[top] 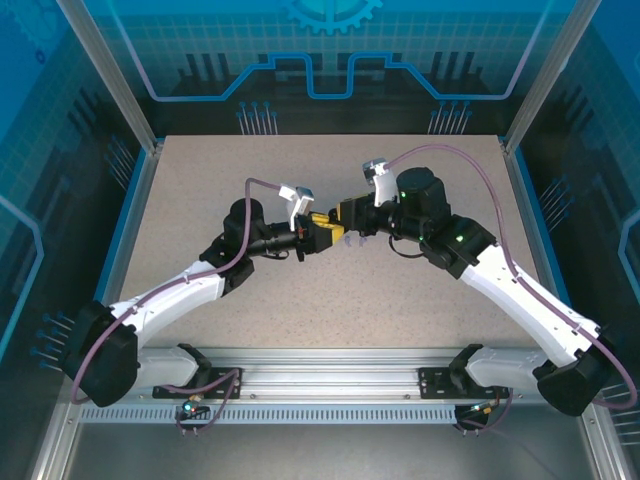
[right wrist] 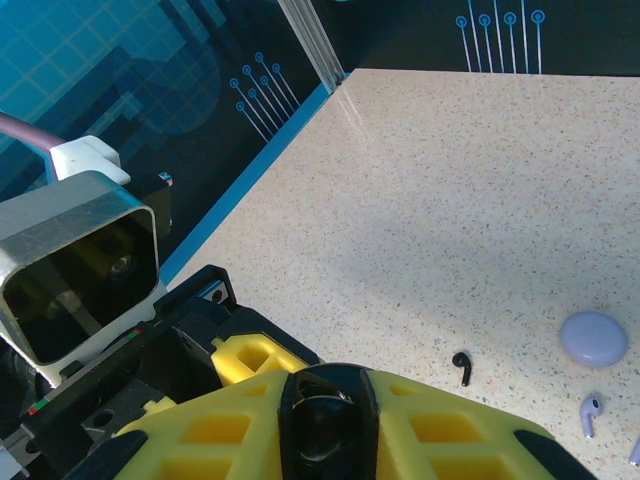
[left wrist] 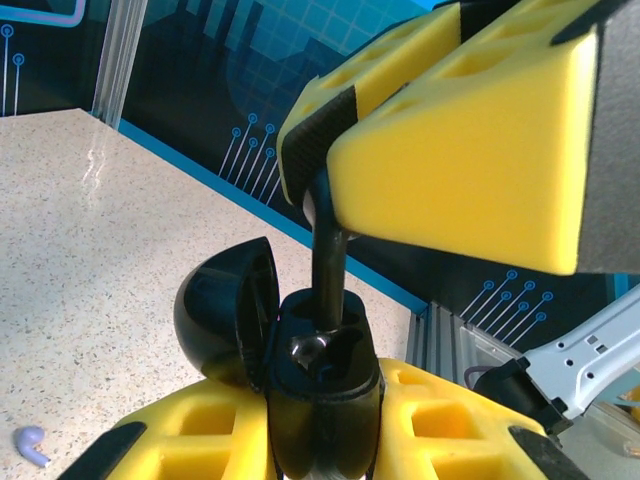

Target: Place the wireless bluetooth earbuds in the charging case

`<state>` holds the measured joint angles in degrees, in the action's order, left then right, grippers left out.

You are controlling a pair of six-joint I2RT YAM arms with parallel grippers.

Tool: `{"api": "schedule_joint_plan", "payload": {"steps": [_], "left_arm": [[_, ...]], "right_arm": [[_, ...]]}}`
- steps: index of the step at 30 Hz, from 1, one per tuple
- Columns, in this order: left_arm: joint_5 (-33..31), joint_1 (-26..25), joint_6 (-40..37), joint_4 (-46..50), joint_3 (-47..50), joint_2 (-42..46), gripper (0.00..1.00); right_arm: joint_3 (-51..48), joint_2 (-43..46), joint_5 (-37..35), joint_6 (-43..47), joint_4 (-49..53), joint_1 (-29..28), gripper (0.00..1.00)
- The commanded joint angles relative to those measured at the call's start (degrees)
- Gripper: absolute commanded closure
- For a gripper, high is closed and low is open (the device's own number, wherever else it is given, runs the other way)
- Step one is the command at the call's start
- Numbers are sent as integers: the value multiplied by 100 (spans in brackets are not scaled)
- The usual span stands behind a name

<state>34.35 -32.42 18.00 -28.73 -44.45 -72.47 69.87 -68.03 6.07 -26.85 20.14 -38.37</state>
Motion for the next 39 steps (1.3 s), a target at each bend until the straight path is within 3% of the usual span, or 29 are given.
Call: {"api": "schedule_joint_plan", "payload": {"steps": [1, 24, 39], "left_arm": [[68, -30, -180, 19, -183, 180, 88], [-340, -34, -227, -36, -100, 280, 88], [-112, -29, -209, -167, -80, 321, 88]], "right_arm": [[194, 123, -27, 96, 73, -109, 75], [325, -26, 244, 125, 245, -96, 75], [345, -174, 225, 136, 321, -94, 75]]}}
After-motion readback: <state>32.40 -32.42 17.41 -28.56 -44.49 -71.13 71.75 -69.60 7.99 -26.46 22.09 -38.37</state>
